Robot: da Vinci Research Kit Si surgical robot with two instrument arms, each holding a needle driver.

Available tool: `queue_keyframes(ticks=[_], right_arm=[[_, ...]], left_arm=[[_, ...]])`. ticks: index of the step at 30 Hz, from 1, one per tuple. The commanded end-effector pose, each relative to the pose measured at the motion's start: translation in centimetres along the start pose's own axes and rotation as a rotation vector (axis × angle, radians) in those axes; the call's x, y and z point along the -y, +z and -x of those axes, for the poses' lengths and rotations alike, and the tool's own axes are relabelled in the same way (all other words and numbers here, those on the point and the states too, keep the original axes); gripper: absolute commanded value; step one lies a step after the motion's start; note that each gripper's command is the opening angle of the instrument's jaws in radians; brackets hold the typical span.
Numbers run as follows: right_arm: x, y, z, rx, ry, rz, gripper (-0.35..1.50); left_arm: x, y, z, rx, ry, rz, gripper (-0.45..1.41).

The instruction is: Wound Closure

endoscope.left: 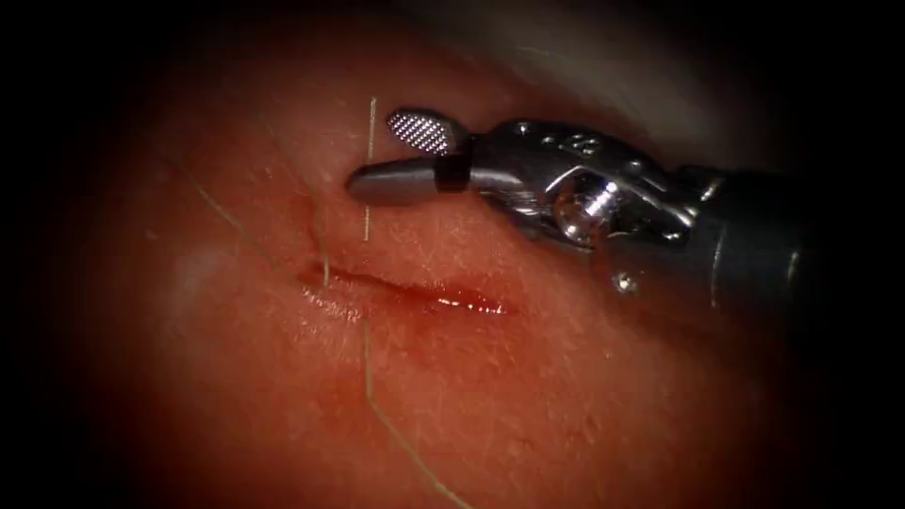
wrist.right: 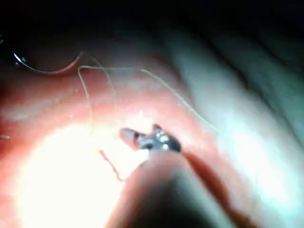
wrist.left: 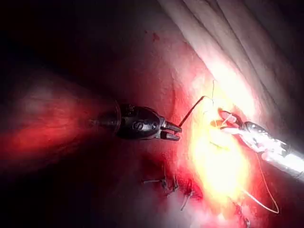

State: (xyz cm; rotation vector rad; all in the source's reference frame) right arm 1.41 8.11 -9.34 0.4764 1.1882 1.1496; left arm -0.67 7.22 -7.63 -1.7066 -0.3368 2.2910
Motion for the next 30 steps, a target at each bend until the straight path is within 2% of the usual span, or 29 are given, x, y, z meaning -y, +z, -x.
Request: queue_keyframes(ticks=[1,3,4,5,10,17,23,24,27,30], right_arm=[[0.00,0.11,-0.01,-0.002,-0.003,-0.003,0.58],[0.00,0.14,-0.01,0.004,-0.003,-0.015,0.39],[0.00,0.16,0.00,0.024,-0.006,-0.051,-0.31],[0.00,0.17,0.00,0.036,-0.038,-0.076,-0.35],[-0.02,0.15,-0.11,0.016,-0.080,-0.036,-0.35],[0.19,0.08,-0.46,-0.040,-0.103,-0.047,-0.35],[0.20,0.10,-0.40,-0.045,-0.115,-0.059,-0.35],[0.19,0.08,-0.42,-0.067,-0.112,-0.052,-0.03],[0.18,0.00,-0.44,-0.074,-0.109,-0.042,0.07],[0.15,-0.24,-0.49,-0.088,-0.101,-0.026,0.09]], left_arm=[[-0.03,0.06,0.07,0.000,-0.002,0.000,-0.35],[-0.04,0.07,0.07,0.001,-0.002,-0.001,-0.35],[-0.04,0.08,0.07,0.000,-0.002,0.001,-0.35],[-0.04,0.08,0.07,0.000,-0.002,0.001,-0.35],[-0.04,0.08,0.07,0.000,-0.002,0.001,-0.35],[-0.04,0.08,0.07,-0.001,-0.001,0.004,-0.35],[-0.01,0.07,0.06,0.001,-0.003,-0.001,-0.35],[0.07,0.06,0.02,0.013,-0.009,-0.040,-0.35],[0.15,0.06,-0.02,0.025,-0.019,-0.076,-0.35],[0.21,0.14,0.06,0.068,-0.005,-0.120,-0.35]])
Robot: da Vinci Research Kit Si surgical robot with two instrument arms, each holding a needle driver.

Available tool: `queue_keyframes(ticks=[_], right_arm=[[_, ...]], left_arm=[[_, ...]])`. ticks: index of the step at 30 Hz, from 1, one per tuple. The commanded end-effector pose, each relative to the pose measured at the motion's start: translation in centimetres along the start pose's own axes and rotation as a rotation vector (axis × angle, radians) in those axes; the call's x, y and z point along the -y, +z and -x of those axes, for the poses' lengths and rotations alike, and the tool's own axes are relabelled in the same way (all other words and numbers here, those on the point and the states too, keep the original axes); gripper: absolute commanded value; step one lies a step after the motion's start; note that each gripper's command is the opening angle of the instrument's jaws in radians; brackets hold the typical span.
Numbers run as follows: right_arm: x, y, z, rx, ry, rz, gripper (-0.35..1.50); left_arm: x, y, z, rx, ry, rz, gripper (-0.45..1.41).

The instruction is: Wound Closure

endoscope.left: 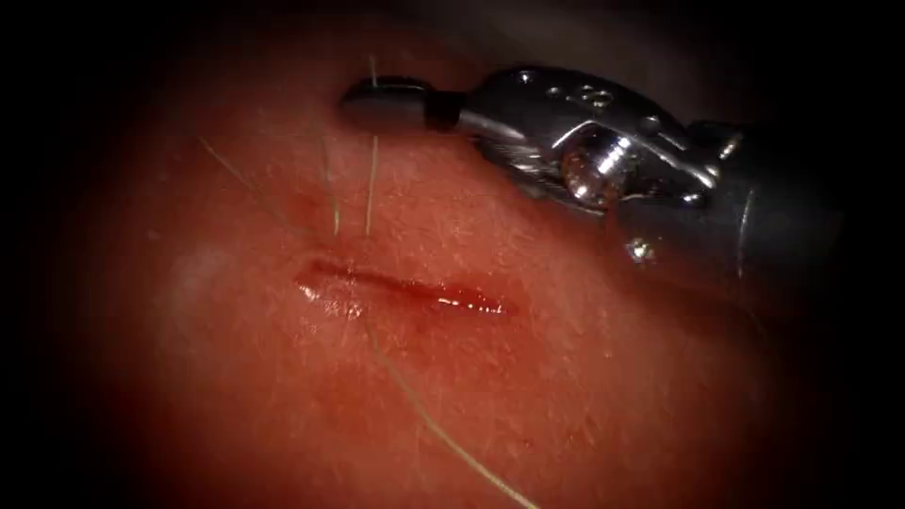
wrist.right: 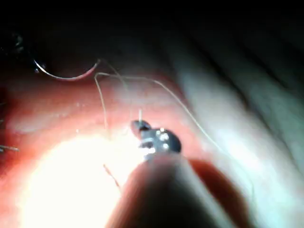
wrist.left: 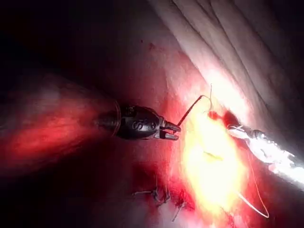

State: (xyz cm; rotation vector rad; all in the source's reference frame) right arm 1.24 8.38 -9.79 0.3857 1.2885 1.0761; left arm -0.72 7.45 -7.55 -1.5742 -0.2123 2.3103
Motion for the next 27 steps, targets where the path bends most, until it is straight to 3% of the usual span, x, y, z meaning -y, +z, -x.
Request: queue_keyframes(ticks=[1,3,4,8,11,13,15,16,22,27], right_arm=[[-0.04,-0.03,-0.04,-0.007,0.002,0.006,0.09],[-0.06,-0.15,-0.09,-0.012,0.007,0.016,0.09],[-0.09,-0.27,-0.14,-0.020,0.011,0.025,0.09],[-0.12,-0.52,-0.17,-0.031,0.016,0.038,0.10],[-0.13,-0.65,-0.17,-0.032,0.017,0.043,0.31],[-0.13,-0.66,-0.19,-0.031,0.019,0.043,0.69],[-0.07,-0.59,-0.21,-0.037,0.024,0.050,1.35],[-0.01,-0.51,-0.22,-0.037,0.021,0.050,1.48],[0.27,-0.28,-0.13,-0.011,-0.005,-0.023,1.48],[0.39,-0.39,-0.08,0.016,-0.072,-0.007,1.48]], left_arm=[[-0.01,0.11,0.10,0.020,0.013,-0.006,-0.35],[0.03,0.17,0.15,0.052,0.038,-0.016,-0.35],[0.12,0.24,0.19,0.098,0.063,-0.055,-0.35],[0.30,0.42,0.31,0.135,0.091,-0.146,-0.35],[0.22,0.61,0.50,0.157,0.092,-0.221,-0.35],[0.19,0.72,0.57,0.161,0.091,-0.240,-0.35],[0.12,0.94,0.65,0.150,0.083,-0.238,-0.35],[0.06,1.07,0.69,0.126,0.062,-0.218,-0.35],[-0.09,1.32,0.66,0.082,0.040,-0.153,-0.35],[-0.18,1.48,0.66,0.031,0.046,-0.108,-0.35]])
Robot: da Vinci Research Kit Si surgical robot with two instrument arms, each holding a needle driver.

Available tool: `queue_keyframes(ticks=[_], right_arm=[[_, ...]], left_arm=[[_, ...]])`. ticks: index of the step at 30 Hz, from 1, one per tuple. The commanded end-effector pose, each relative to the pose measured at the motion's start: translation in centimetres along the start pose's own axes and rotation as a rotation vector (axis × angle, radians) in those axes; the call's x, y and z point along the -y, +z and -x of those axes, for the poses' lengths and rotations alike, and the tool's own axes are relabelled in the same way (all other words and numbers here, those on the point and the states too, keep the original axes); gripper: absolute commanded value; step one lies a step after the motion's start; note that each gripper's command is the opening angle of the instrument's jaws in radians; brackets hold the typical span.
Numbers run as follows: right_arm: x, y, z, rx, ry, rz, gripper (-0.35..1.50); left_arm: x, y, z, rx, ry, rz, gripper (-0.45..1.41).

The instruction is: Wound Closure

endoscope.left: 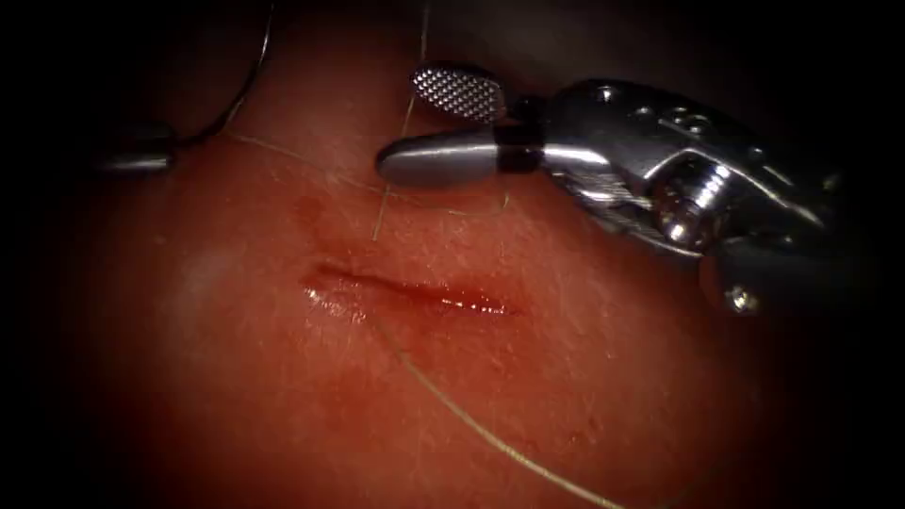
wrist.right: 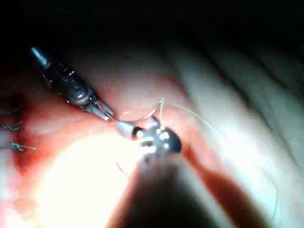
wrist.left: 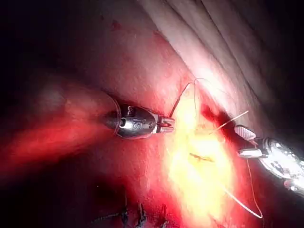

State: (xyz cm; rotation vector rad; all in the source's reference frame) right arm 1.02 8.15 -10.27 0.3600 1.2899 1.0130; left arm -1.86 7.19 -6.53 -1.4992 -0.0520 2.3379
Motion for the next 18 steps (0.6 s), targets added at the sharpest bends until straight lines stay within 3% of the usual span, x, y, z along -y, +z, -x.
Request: queue_keyframes(ticks=[1,3,4,5,6,9,14,18], right_arm=[[0.04,-0.02,0.06,0.024,-0.015,0.005,1.48],[0.20,-0.16,0.23,0.134,-0.058,-0.011,1.38],[0.33,-0.21,0.31,0.209,-0.243,-0.069,1.35],[0.38,-0.23,0.34,0.220,-0.285,-0.104,1.30],[0.47,-0.29,0.40,0.204,-0.294,-0.174,1.20],[0.51,-0.32,0.45,0.183,-0.325,-0.214,1.20],[0.48,-0.21,0.58,0.163,-0.461,-0.229,1.18],[0.43,-0.18,0.64,0.151,-0.472,-0.244,1.15]], left_arm=[[-0.05,0.07,0.08,-0.004,0.007,0.013,-0.35],[-0.07,0.08,0.18,-0.009,0.005,0.022,-0.35],[-0.07,0.09,0.28,-0.001,0.000,0.030,-0.35],[-0.08,0.09,0.34,0.004,-0.006,0.032,-0.35],[-0.09,0.09,0.41,0.011,-0.011,0.034,-0.35],[-0.12,0.12,0.49,0.018,-0.014,0.035,-0.35],[-0.15,0.17,0.56,0.040,-0.013,0.042,-0.35],[-0.15,0.15,0.57,0.039,-0.012,0.044,-0.35]])
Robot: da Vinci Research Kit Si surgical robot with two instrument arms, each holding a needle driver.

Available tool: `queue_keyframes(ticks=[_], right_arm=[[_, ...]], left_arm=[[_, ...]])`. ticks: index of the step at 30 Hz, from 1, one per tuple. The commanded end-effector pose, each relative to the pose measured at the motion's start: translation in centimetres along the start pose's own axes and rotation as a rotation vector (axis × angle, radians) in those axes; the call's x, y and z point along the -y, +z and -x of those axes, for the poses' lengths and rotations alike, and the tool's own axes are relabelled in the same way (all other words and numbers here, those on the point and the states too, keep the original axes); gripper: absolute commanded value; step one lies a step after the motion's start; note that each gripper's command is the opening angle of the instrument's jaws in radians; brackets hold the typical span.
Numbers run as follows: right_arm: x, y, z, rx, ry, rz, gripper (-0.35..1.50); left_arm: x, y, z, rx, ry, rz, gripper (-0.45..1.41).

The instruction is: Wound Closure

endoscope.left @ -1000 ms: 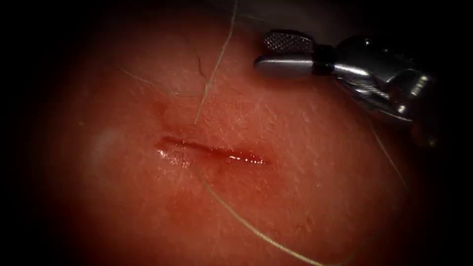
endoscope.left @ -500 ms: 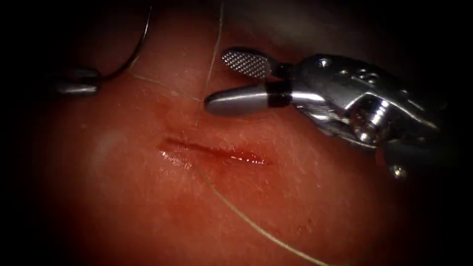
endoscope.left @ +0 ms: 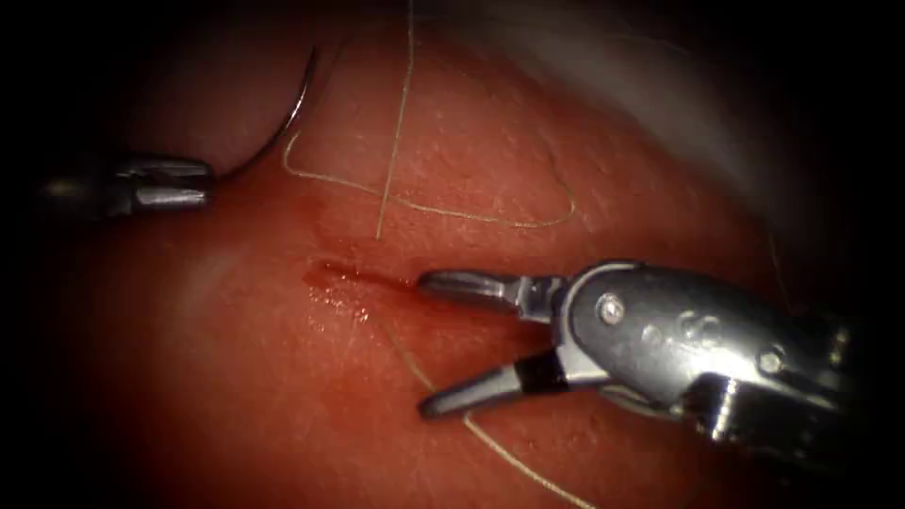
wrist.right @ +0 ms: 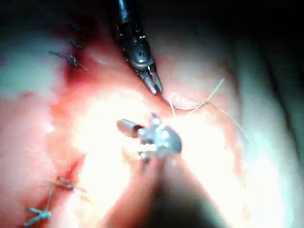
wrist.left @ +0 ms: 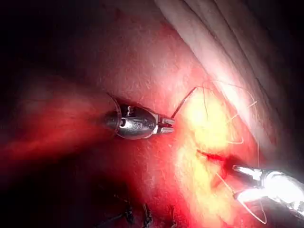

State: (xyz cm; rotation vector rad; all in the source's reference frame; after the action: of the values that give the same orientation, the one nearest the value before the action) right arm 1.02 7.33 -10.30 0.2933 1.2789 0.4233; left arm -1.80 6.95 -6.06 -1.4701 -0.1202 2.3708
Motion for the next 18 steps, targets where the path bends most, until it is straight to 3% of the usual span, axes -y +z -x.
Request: queue_keyframes(ticks=[1,5,9,12,16,18], right_arm=[[-0.12,0.02,0.04,-0.008,0.000,0.038,1.11],[-0.34,-0.14,0.10,-0.022,0.004,0.107,1.04],[-0.41,-0.21,0.27,-0.021,-0.009,0.109,1.01],[-0.26,-0.05,0.38,-0.020,-0.023,0.117,1.01],[-0.10,0.17,0.33,-0.024,-0.026,0.087,1.01],[0.00,0.28,0.28,-0.028,-0.027,0.052,0.89]], left_arm=[[-0.04,0.05,0.05,0.001,-0.001,0.002,-0.35],[-0.04,0.05,0.05,0.003,0.000,0.004,-0.35],[-0.04,0.04,0.05,0.003,-0.006,0.006,-0.35],[-0.03,0.03,0.04,0.002,-0.007,0.007,-0.35],[-0.02,0.01,0.02,0.002,-0.009,0.011,-0.35],[-0.01,-0.01,0.00,0.001,-0.010,0.014,-0.35]])
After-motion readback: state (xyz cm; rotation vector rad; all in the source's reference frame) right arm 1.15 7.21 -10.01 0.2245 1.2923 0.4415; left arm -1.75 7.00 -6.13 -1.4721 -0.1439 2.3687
